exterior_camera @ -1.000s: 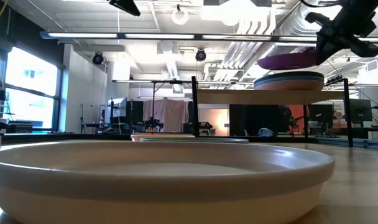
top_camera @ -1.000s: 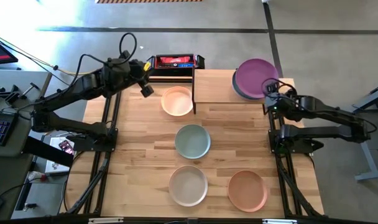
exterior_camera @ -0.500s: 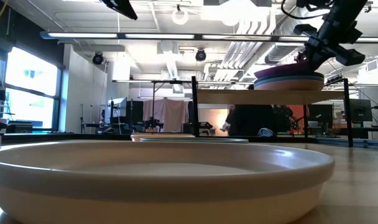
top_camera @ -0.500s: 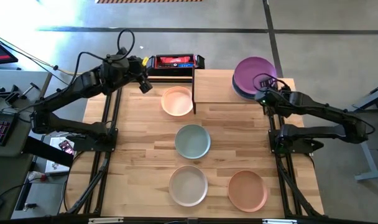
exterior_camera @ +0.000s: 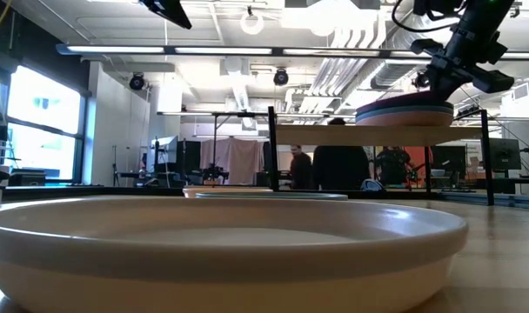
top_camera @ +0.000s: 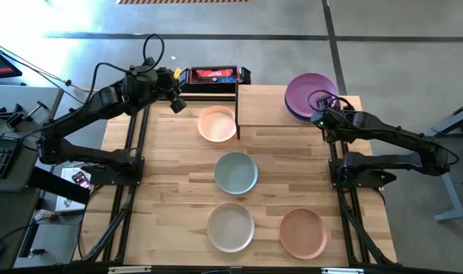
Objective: Place and stack plates onto a shelf
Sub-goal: Stack the violet plate on top of the green plate on the shelf
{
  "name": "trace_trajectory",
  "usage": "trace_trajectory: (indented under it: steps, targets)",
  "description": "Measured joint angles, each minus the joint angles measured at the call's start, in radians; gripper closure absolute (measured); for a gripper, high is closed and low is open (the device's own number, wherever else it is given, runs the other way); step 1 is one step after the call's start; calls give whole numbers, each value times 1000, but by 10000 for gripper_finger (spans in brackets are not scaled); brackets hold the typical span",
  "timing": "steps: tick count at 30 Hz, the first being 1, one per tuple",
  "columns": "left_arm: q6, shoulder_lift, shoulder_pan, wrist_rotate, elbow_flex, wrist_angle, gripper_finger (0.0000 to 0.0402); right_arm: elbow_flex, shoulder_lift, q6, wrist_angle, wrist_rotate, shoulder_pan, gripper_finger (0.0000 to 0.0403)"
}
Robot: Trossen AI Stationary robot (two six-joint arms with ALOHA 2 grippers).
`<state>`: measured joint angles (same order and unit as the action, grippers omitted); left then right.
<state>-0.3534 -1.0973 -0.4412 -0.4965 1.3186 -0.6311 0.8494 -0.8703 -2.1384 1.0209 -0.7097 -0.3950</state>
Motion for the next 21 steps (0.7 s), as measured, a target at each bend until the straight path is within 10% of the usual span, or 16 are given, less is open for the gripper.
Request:
trace_trajectory:
  steps: [21]
  targets:
    - [-7,0,0,0,0,1,282,0,56,125,-25,111,-30,304]
